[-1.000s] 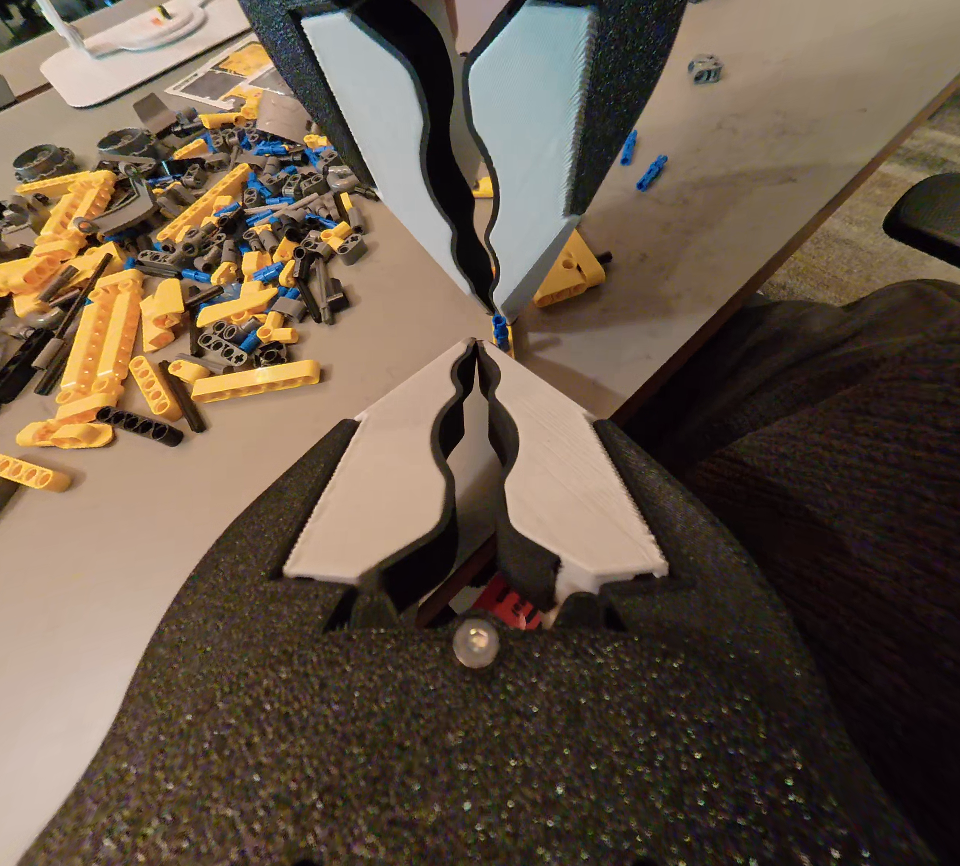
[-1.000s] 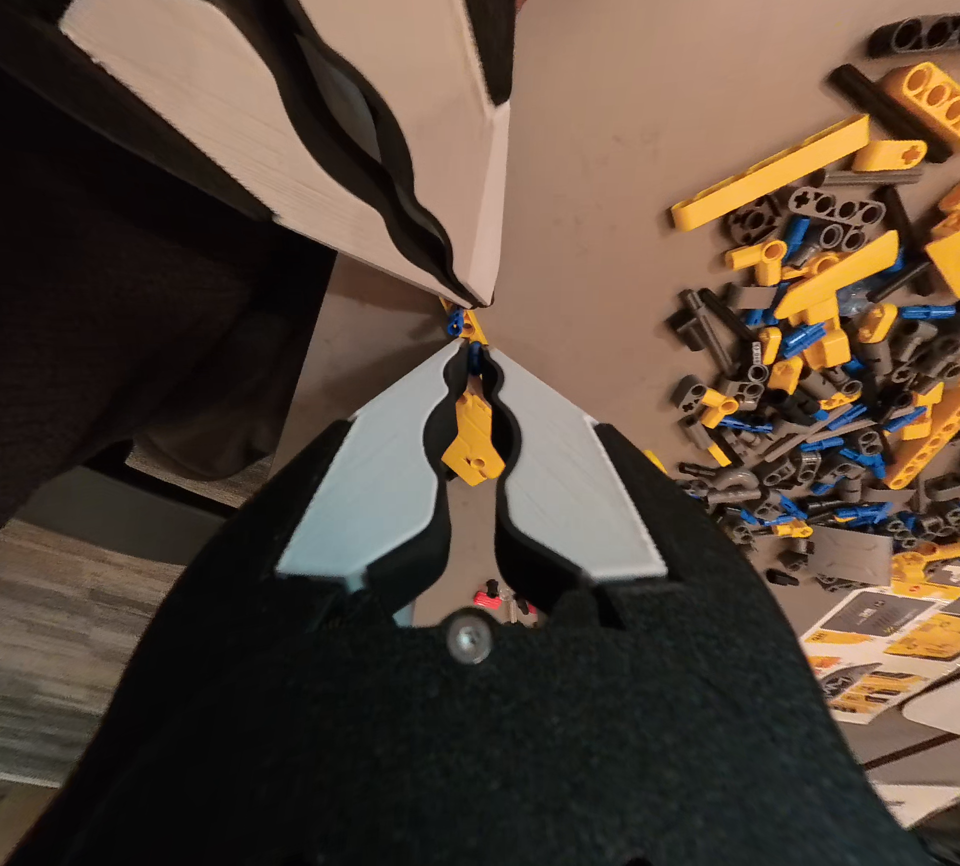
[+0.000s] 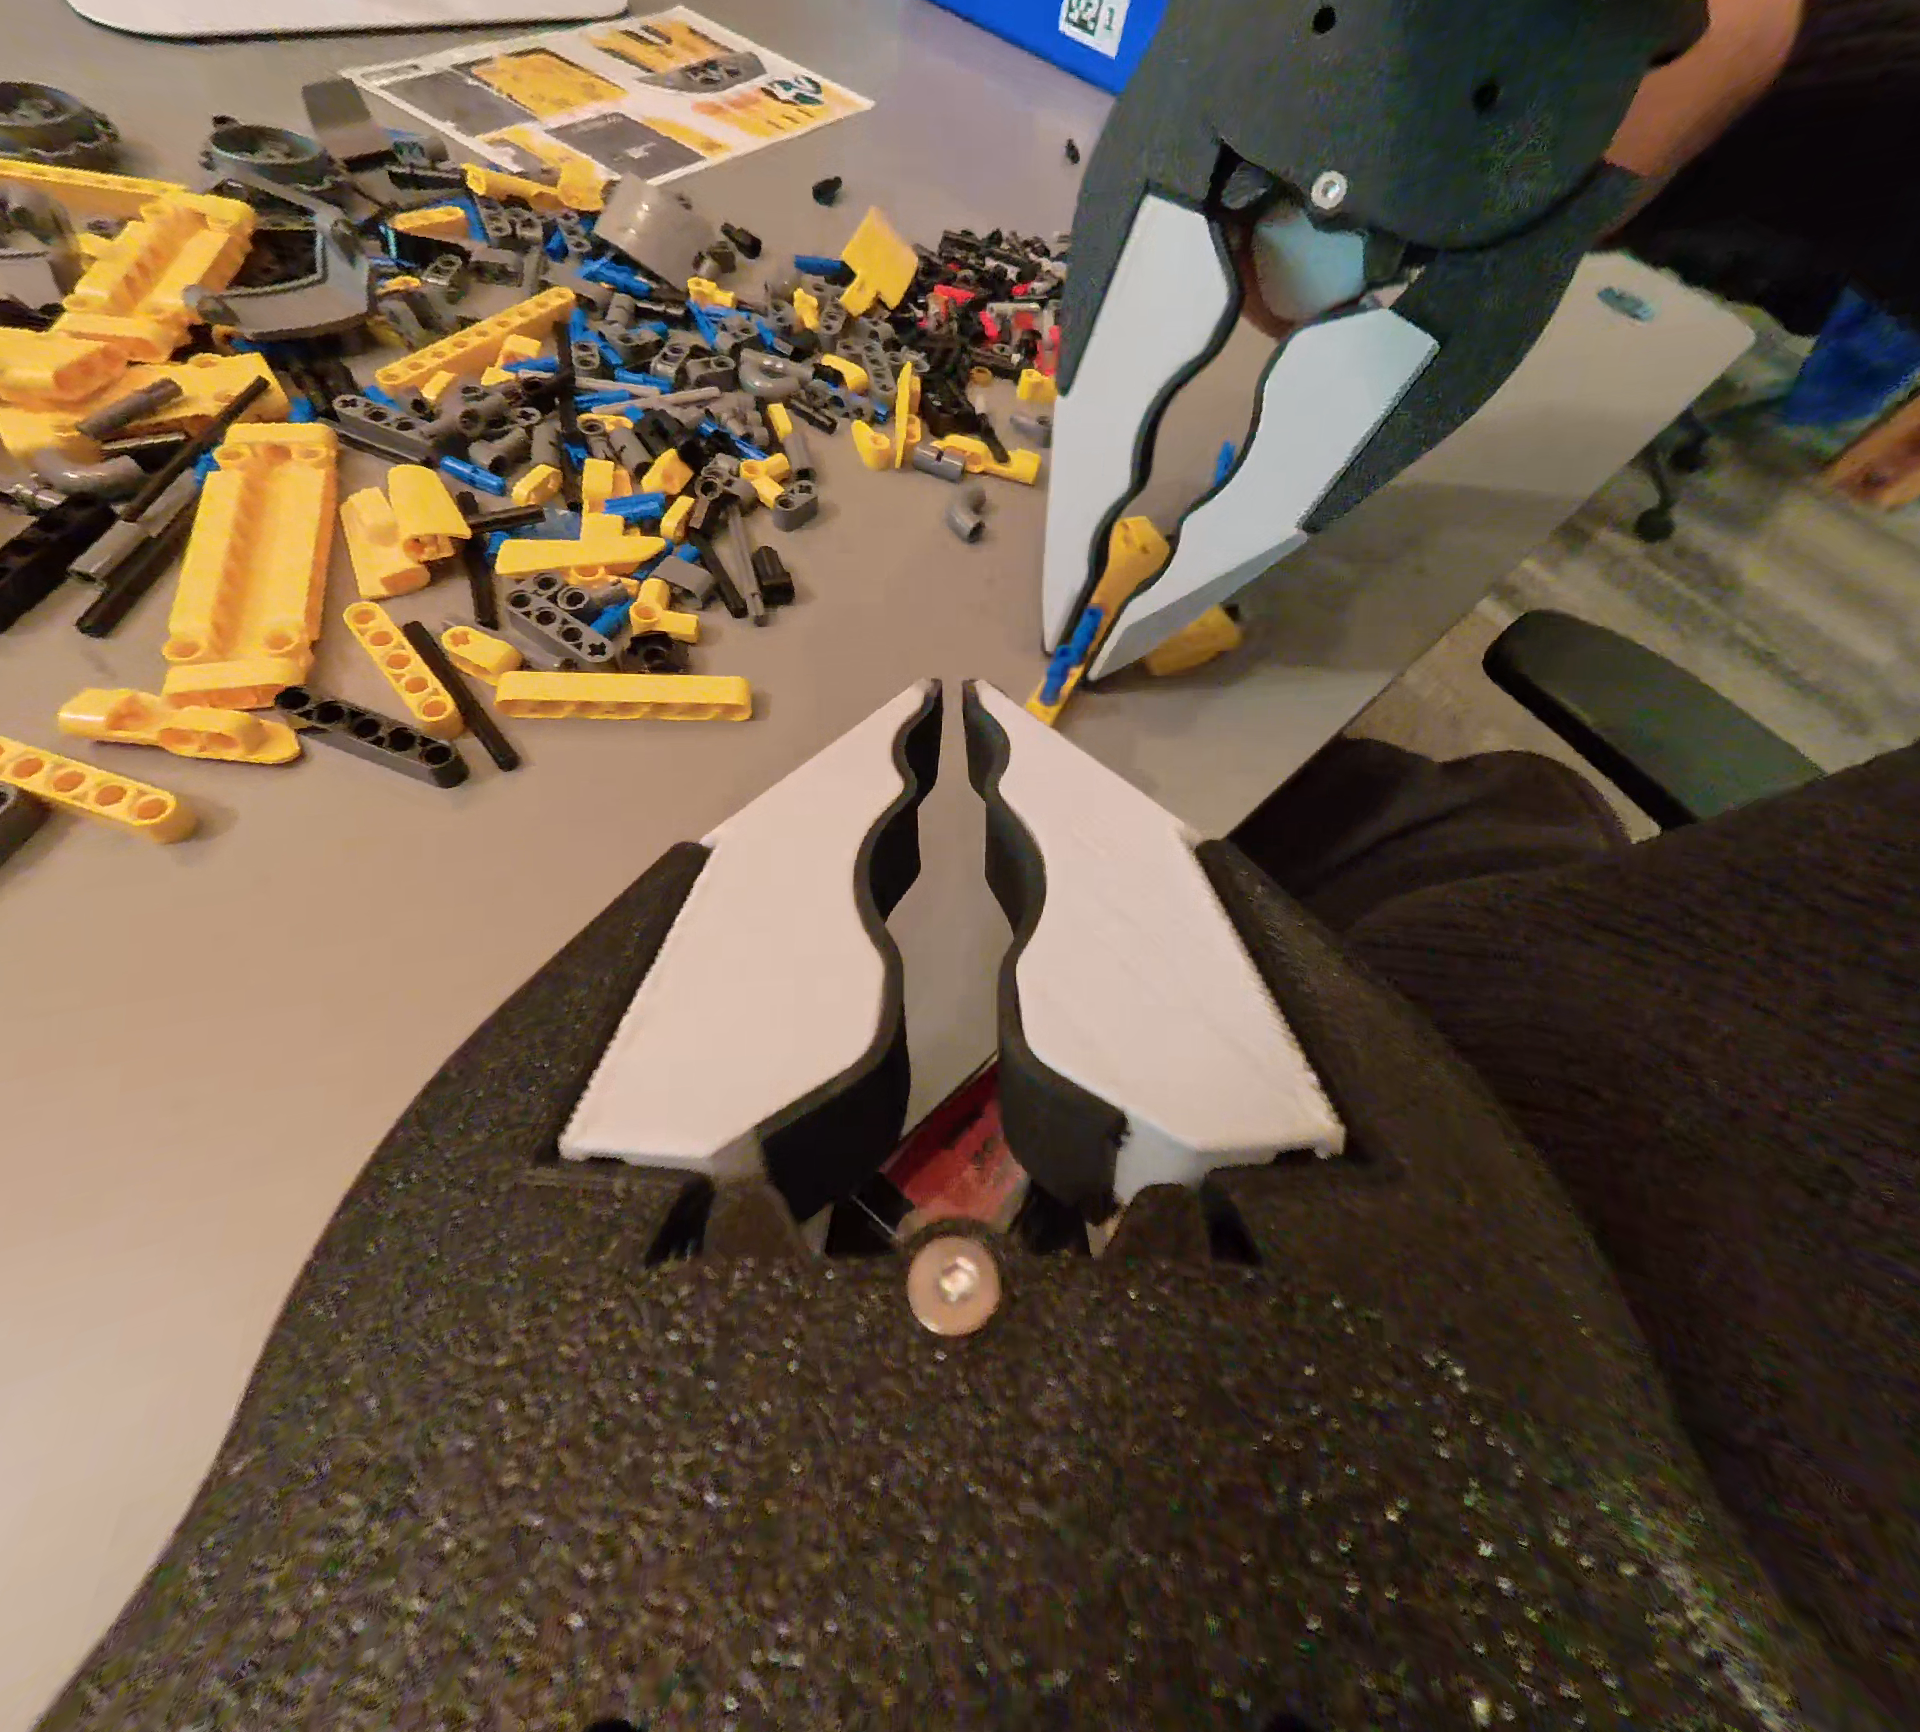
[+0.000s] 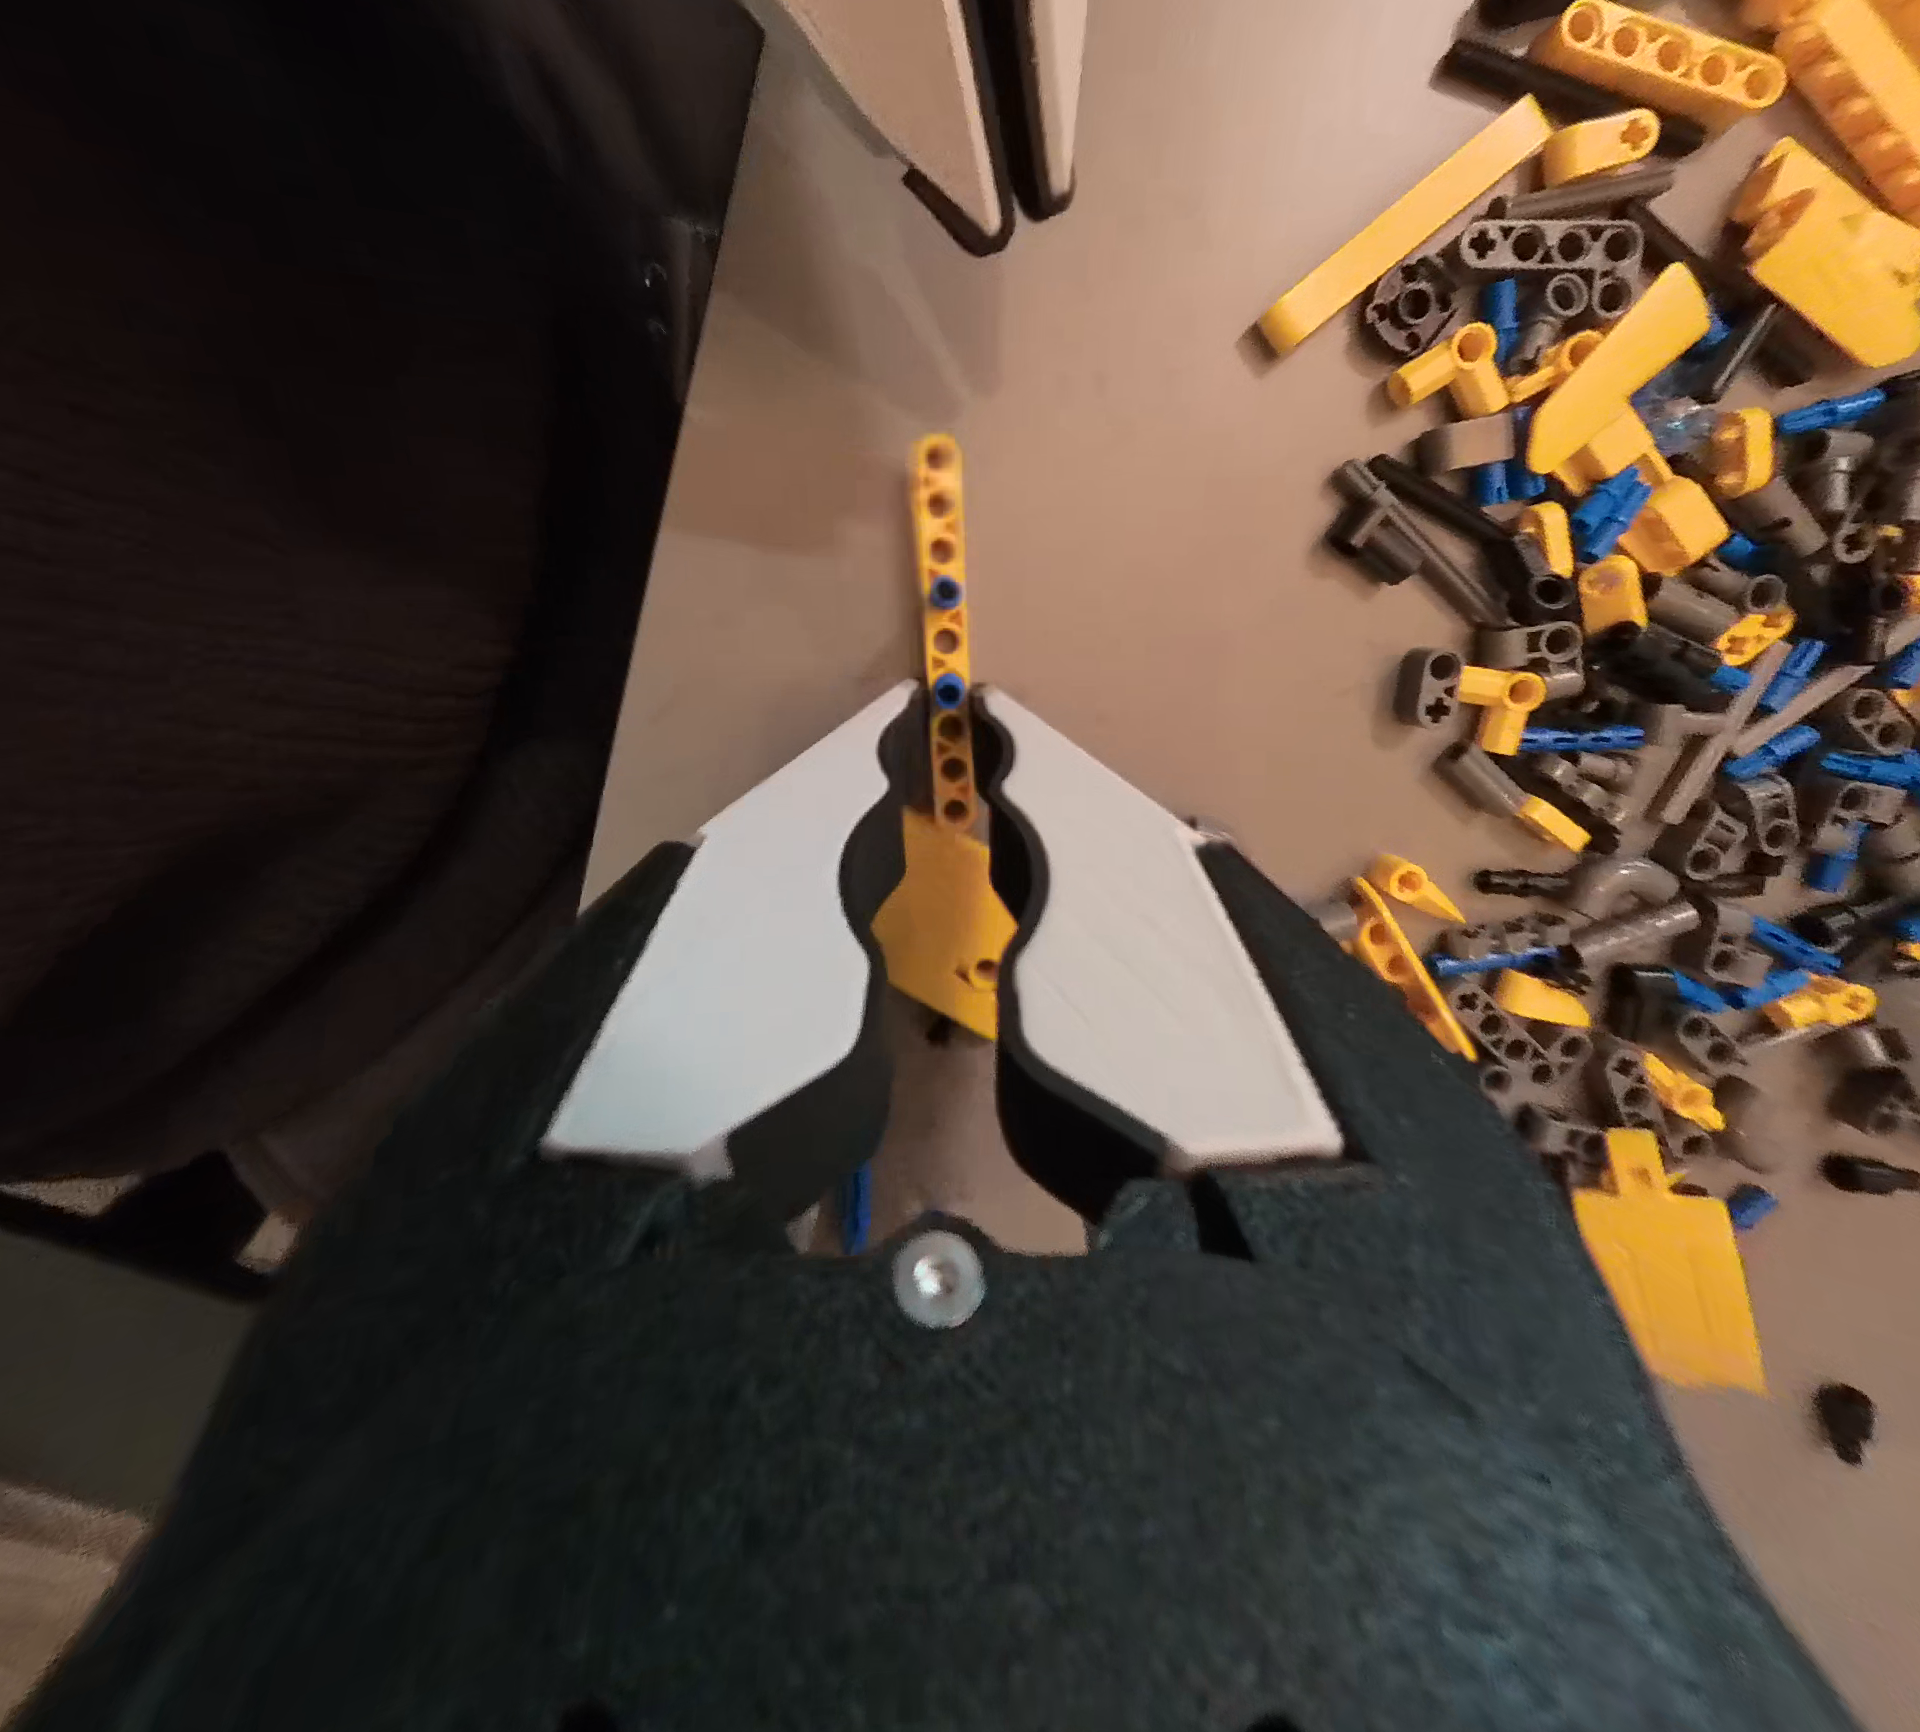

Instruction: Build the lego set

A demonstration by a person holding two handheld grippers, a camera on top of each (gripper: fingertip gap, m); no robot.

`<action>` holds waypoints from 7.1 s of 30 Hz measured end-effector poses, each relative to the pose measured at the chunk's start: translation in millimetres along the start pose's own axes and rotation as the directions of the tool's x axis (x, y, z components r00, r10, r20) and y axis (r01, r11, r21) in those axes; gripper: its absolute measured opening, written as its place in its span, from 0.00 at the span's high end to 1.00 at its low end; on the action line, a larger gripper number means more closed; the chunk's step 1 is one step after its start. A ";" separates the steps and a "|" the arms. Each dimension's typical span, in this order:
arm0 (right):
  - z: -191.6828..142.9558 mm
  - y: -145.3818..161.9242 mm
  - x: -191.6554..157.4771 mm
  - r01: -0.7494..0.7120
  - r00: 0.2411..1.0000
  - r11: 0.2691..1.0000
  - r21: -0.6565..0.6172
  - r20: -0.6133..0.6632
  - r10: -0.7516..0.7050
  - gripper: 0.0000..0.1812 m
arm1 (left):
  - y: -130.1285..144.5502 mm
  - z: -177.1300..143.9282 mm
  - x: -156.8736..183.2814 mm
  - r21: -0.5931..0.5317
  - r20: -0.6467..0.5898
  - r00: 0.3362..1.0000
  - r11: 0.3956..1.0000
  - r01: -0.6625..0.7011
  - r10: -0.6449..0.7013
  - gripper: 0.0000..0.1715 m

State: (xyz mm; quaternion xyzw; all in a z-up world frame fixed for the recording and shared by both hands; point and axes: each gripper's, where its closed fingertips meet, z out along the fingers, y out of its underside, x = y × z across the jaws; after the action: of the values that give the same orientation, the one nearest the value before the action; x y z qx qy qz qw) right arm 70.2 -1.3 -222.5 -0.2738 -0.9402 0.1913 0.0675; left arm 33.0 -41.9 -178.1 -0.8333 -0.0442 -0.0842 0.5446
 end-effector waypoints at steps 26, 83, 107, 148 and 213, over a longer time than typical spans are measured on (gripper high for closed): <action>-151.4 11.2 123.6 0.424 0.390 0.888 0.179 -0.921 -0.001 0.96 | -133.7 82.6 -8.6 0.196 -0.335 0.938 0.968 0.158 -0.086 0.72; -124.9 22.7 136.5 0.246 0.529 0.873 0.422 -0.813 0.243 0.96 | -151.2 100.5 -20.5 0.334 -0.371 0.928 0.930 0.156 -0.023 0.81; -134.5 22.3 135.0 0.337 0.423 0.890 0.308 -0.894 0.149 0.96 | -142.5 107.5 -19.8 0.232 -0.450 0.884 0.939 0.254 -0.128 0.91; -165.5 -8.0 90.0 -0.342 0.881 0.043 0.939 0.304 0.363 0.84 | -163.3 75.1 7.2 0.344 -0.611 0.792 0.897 0.279 -0.012 0.96; -169.4 -3.2 82.6 -0.101 0.944 0.314 0.944 -0.009 0.331 0.84 | -157.3 74.5 24.2 0.467 -0.423 0.870 0.884 -0.032 0.254 0.83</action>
State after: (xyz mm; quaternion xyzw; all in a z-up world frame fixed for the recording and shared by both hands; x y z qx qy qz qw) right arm 38.4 95.5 -63.9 -0.3272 -0.6034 0.6714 0.2796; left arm 37.6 89.2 -61.2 -0.6412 0.1353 -0.2304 0.7193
